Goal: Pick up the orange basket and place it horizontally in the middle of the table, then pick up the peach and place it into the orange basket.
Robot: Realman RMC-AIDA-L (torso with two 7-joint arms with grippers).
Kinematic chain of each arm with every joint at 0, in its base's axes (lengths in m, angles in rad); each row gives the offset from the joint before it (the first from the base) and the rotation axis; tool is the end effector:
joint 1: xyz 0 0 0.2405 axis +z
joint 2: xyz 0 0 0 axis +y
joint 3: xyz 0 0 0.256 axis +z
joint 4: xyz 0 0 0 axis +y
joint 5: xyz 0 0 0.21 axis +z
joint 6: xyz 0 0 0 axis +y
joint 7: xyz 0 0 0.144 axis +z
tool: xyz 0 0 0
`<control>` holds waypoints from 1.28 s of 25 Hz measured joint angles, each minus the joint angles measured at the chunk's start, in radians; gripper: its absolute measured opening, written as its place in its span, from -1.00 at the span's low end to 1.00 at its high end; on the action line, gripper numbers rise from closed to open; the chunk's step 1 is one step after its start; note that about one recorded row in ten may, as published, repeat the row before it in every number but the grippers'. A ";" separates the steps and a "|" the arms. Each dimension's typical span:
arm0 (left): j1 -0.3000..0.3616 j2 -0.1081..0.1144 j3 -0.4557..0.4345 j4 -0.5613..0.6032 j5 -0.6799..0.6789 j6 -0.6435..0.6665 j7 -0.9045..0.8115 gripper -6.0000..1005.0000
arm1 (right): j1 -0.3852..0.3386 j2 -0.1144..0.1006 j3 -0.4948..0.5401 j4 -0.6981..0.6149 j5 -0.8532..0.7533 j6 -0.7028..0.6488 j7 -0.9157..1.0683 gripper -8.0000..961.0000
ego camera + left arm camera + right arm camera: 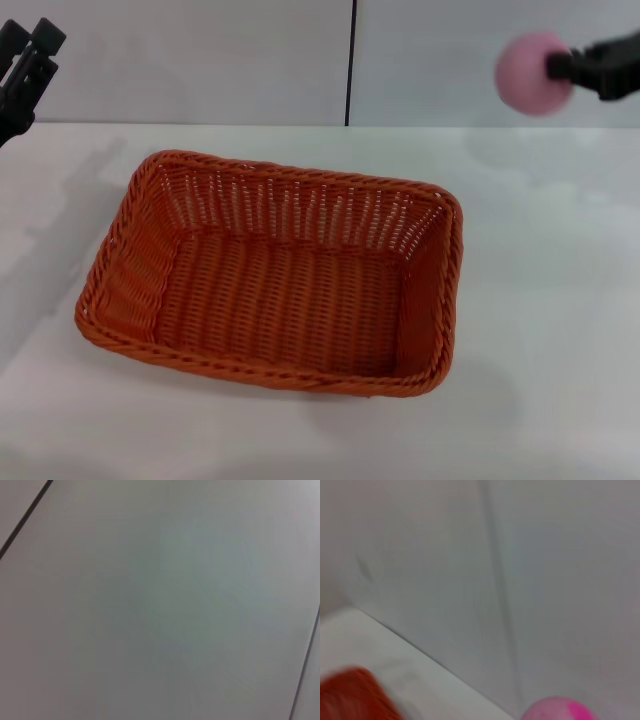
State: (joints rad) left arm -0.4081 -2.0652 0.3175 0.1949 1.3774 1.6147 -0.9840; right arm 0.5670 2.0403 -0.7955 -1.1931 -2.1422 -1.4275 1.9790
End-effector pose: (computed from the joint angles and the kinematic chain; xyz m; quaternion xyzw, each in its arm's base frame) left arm -0.3108 0.3032 0.0436 -0.6836 -0.2706 -0.5396 0.4103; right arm 0.2110 0.3912 0.0935 -0.9164 0.2645 0.1412 0.2651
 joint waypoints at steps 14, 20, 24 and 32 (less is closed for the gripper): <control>0.002 -0.001 0.000 -0.015 -0.001 0.002 0.014 0.19 | 0.075 0.010 -0.322 -0.016 0.278 -0.125 -0.052 -0.93; 0.008 -0.002 0.000 -0.026 -0.012 0.004 0.033 0.19 | 0.045 0.017 -0.274 -0.025 0.285 -0.133 -0.078 -0.86; 0.008 -0.002 0.000 -0.035 -0.013 0.005 0.037 0.19 | 0.005 0.020 -0.169 -0.010 0.338 -0.177 -0.126 -0.59; 0.002 0.000 0.000 -0.040 -0.023 0.006 0.038 0.19 | -0.046 -0.003 0.038 0.070 0.428 -0.324 -0.194 0.33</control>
State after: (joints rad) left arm -0.4061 -2.0655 0.3176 0.1547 1.3543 1.6202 -0.9464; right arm 0.5212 2.0377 -0.7577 -1.1236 -1.7139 -1.7511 1.7848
